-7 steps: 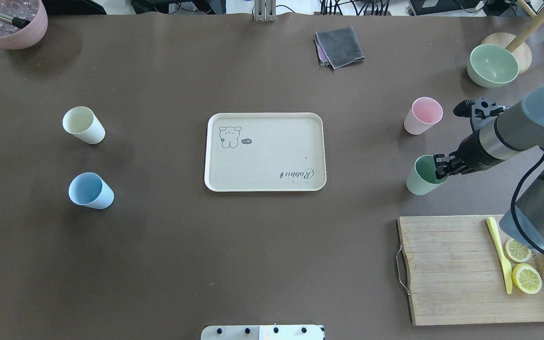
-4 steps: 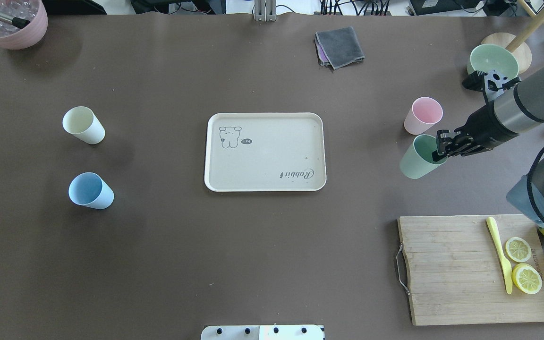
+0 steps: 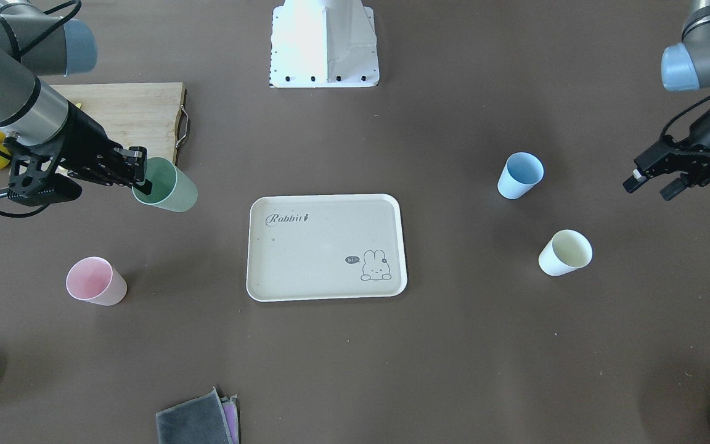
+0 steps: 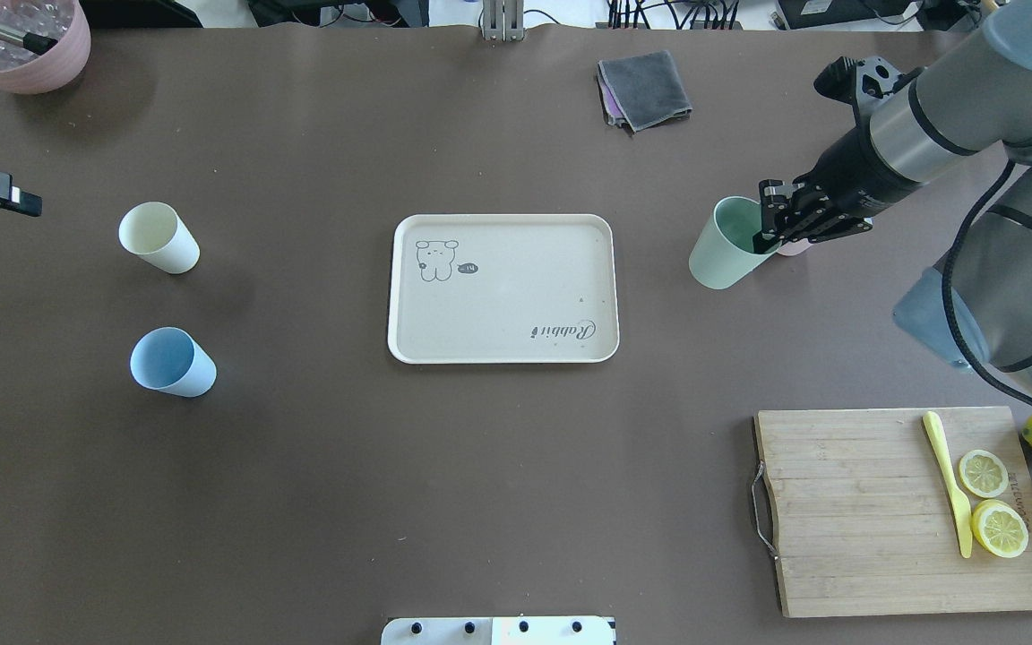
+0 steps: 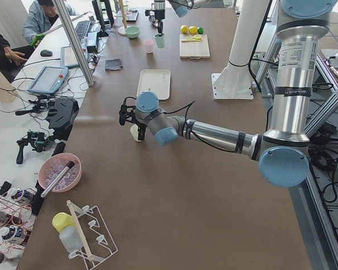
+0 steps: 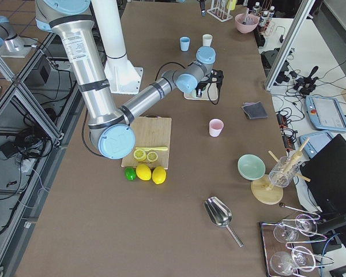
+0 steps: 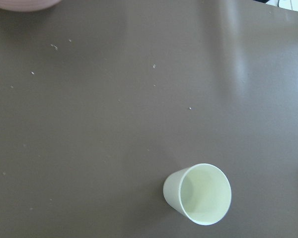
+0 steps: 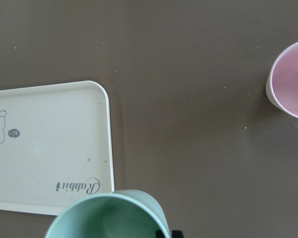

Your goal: Place all cups on tray

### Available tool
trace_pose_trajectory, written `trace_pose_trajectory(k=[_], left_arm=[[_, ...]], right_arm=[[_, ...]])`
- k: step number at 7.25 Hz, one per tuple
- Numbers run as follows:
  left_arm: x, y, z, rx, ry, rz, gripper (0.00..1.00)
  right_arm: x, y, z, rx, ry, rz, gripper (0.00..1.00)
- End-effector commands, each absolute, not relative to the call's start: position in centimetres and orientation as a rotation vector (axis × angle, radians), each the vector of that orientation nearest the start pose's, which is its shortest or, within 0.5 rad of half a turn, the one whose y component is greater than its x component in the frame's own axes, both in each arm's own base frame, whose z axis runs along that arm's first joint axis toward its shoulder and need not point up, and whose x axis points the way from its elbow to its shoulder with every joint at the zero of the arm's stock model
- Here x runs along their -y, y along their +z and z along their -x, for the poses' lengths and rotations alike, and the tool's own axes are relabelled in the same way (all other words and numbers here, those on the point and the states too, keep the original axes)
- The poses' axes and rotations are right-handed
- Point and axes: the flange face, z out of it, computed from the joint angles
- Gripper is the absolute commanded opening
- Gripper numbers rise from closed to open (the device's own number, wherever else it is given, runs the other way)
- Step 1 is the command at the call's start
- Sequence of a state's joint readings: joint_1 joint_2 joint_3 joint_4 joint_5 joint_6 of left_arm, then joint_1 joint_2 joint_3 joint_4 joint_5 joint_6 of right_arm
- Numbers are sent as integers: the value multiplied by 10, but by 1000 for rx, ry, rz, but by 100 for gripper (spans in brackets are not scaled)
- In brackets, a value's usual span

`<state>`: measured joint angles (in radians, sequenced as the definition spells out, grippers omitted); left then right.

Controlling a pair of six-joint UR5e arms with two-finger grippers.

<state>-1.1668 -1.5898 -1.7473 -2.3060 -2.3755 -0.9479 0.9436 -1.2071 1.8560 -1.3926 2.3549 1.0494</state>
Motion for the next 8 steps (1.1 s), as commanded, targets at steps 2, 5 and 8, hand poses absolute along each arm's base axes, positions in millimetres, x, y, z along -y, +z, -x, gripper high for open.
trace_pose_trajectory(k=[2, 5, 8], left_arm=[[438, 480, -228, -1100, -32, -221, 97], [409, 487, -280, -1095, 37, -202, 92], [403, 496, -292, -1082, 54, -182, 62]], right_arm=[[508, 236, 334, 1089, 101, 16, 0], [517, 215, 365, 1074, 129, -6, 0], [526, 206, 400, 1043, 140, -26, 0]])
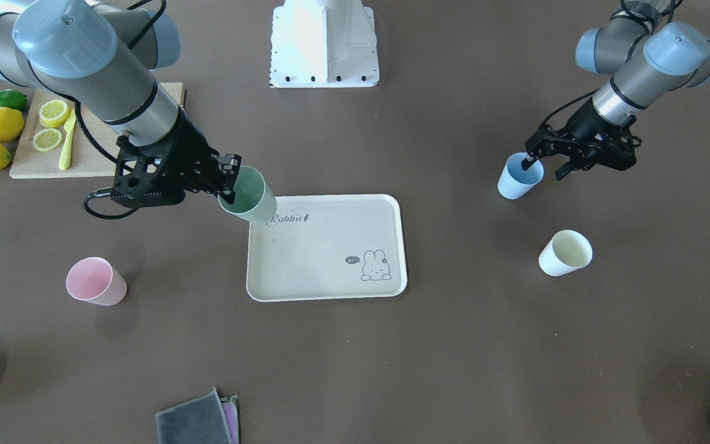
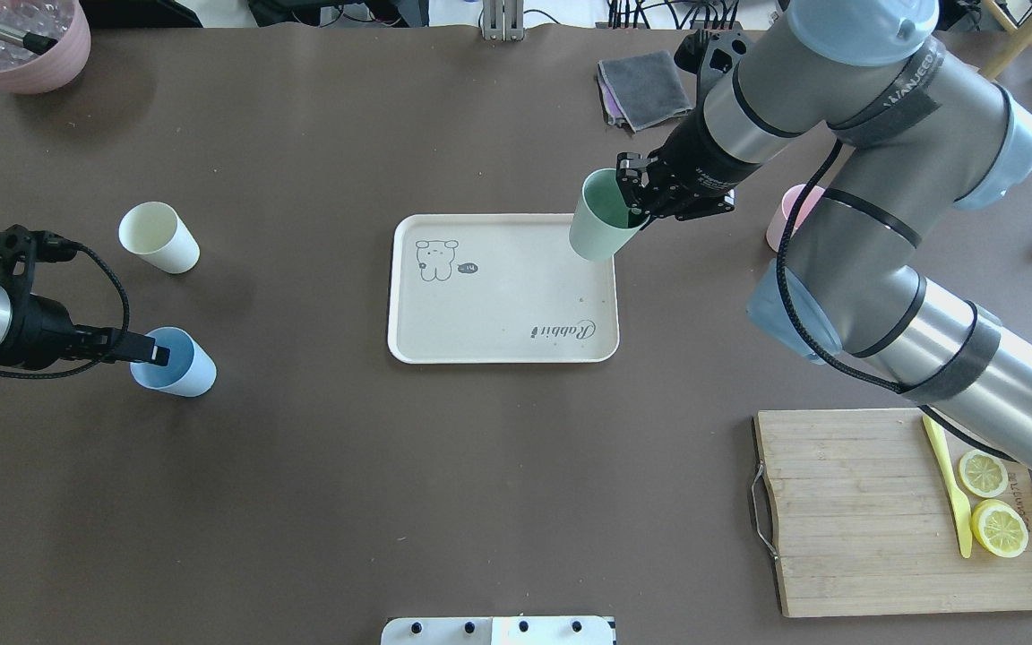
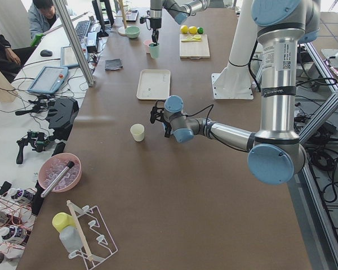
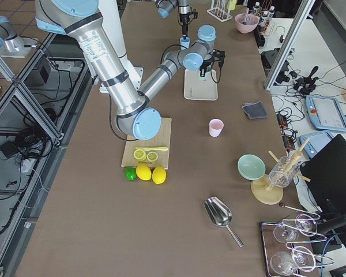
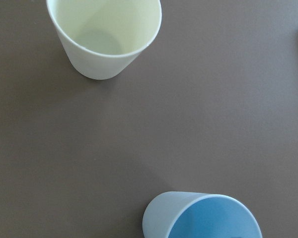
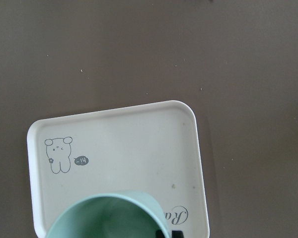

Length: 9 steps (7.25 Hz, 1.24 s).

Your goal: Place all cups on tray

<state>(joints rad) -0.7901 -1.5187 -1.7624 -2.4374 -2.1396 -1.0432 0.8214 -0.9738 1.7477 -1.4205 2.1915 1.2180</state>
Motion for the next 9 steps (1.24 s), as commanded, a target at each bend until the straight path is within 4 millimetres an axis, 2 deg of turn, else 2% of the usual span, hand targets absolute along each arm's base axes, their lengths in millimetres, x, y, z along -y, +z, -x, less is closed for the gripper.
trace_pose_trajectory(k=[1, 2, 3, 4, 5, 7, 9], left_arm=[[404, 501, -295, -1070, 47, -185, 17], [403, 500, -296, -1072, 37, -178, 0], [405, 489, -297, -1095, -33, -146, 0], [404, 470, -296, -1123, -73, -126, 0], [411, 457, -299, -1125, -88, -120, 0], [449, 403, -332, -1094, -113, -107, 0], [469, 352, -355, -1109, -165, -80, 0]], right_arm=[[523, 209, 409, 1030, 138, -32, 0], [519, 213, 421, 1014, 135, -39, 0], [520, 216, 439, 992, 132, -38, 0], [517, 217, 448, 986, 125, -34, 0], [512, 218, 456, 981, 117, -37, 0], [502, 221, 480, 960, 108, -40, 0], [492, 230, 495, 938, 98, -40, 0]])
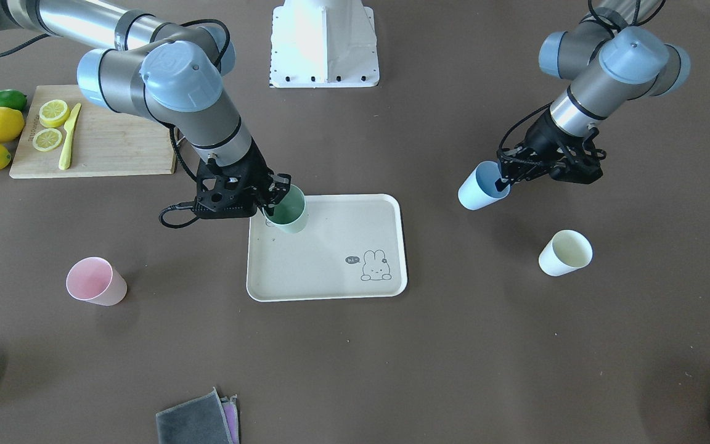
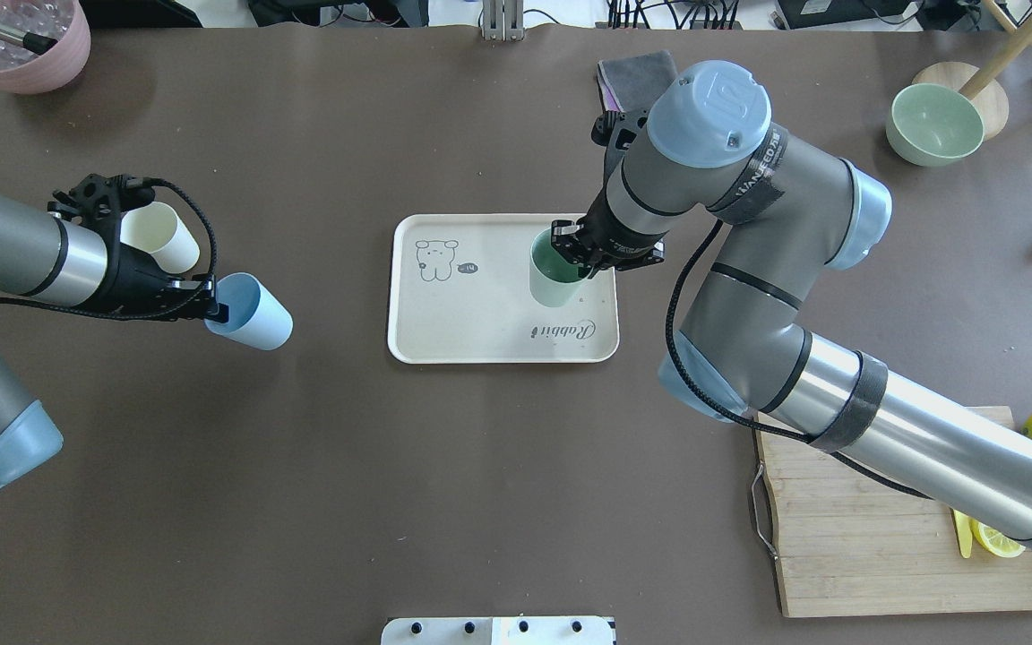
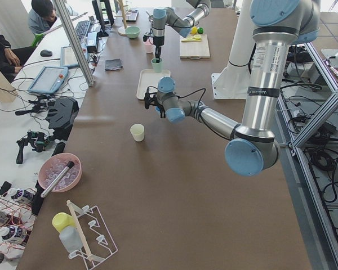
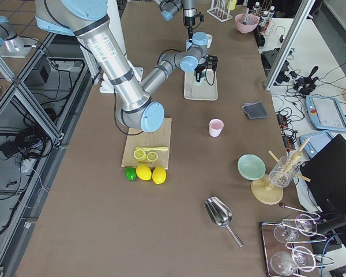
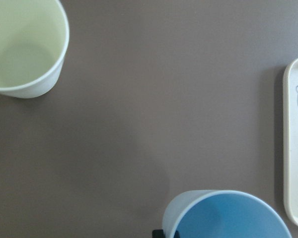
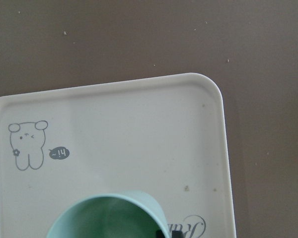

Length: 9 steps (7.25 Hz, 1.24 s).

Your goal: Place all cups on tray

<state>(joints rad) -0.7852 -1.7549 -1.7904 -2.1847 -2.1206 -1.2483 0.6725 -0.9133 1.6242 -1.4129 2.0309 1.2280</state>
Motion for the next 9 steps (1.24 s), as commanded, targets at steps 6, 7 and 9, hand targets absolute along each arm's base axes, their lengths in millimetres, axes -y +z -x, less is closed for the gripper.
trace_pose_trajectory(k=[6, 7, 9], left_arm=[[486, 279, -373, -1120, -180, -108, 0], [489, 267, -376, -1132, -215, -107, 0], [476, 265, -403, -1102, -216, -128, 0]], right_arm=[[493, 275, 502, 868, 107, -34, 0], [494, 276, 503, 866, 109, -35, 23], [497, 252, 488, 910, 123, -58, 100]])
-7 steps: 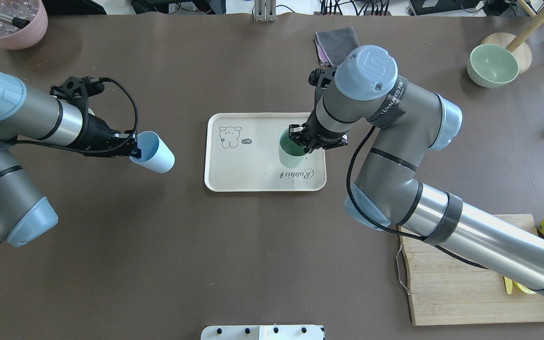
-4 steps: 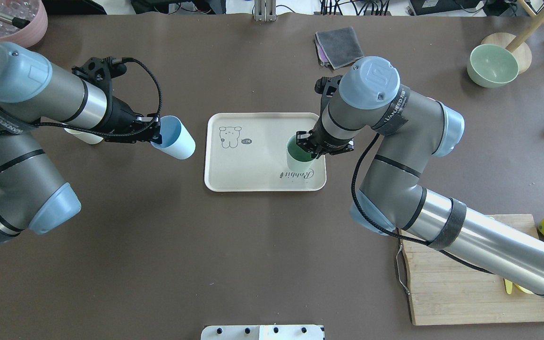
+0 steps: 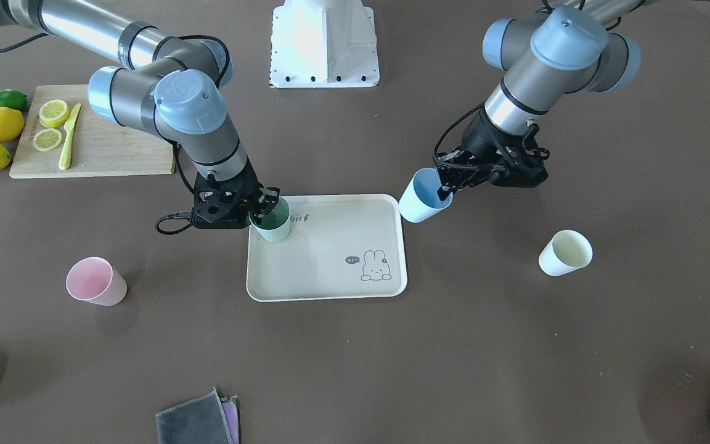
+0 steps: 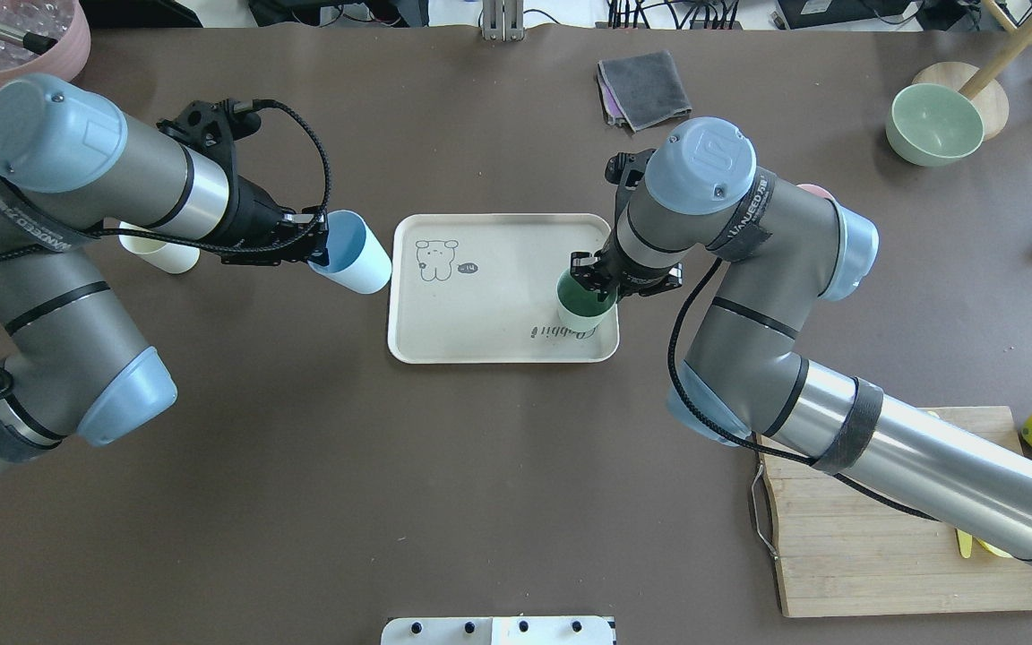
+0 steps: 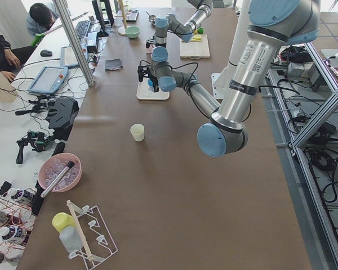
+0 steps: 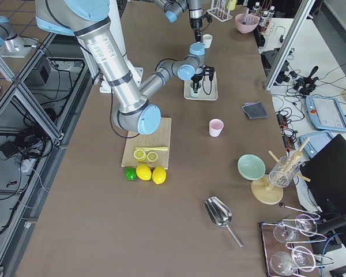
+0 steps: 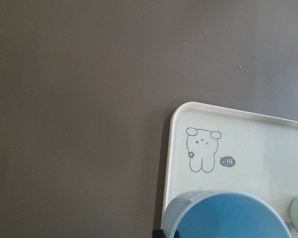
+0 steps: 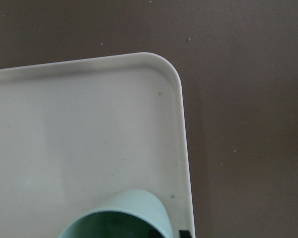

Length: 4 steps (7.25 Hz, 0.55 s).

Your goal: Place all cups on tray

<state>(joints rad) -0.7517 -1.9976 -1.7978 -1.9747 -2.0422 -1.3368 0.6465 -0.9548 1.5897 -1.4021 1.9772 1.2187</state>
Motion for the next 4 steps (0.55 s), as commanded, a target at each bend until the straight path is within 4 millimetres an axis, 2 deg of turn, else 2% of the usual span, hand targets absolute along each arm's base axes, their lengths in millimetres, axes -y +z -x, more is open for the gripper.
trace_pose_trajectory(k=[1, 2, 3, 4], left_arm=[[467, 264, -420, -1097, -235, -118, 0], [458, 257, -449, -1088, -242, -131, 0], [456, 255, -475, -1070, -244, -146, 0], [462, 255, -485, -1059, -247, -148, 0]], right_arm=[[502, 228, 456, 965, 128, -57, 100], [514, 215, 422, 1009, 137, -29, 100], [524, 210, 393, 997, 161, -37, 100], [542, 215, 368, 971, 160, -66, 100]])
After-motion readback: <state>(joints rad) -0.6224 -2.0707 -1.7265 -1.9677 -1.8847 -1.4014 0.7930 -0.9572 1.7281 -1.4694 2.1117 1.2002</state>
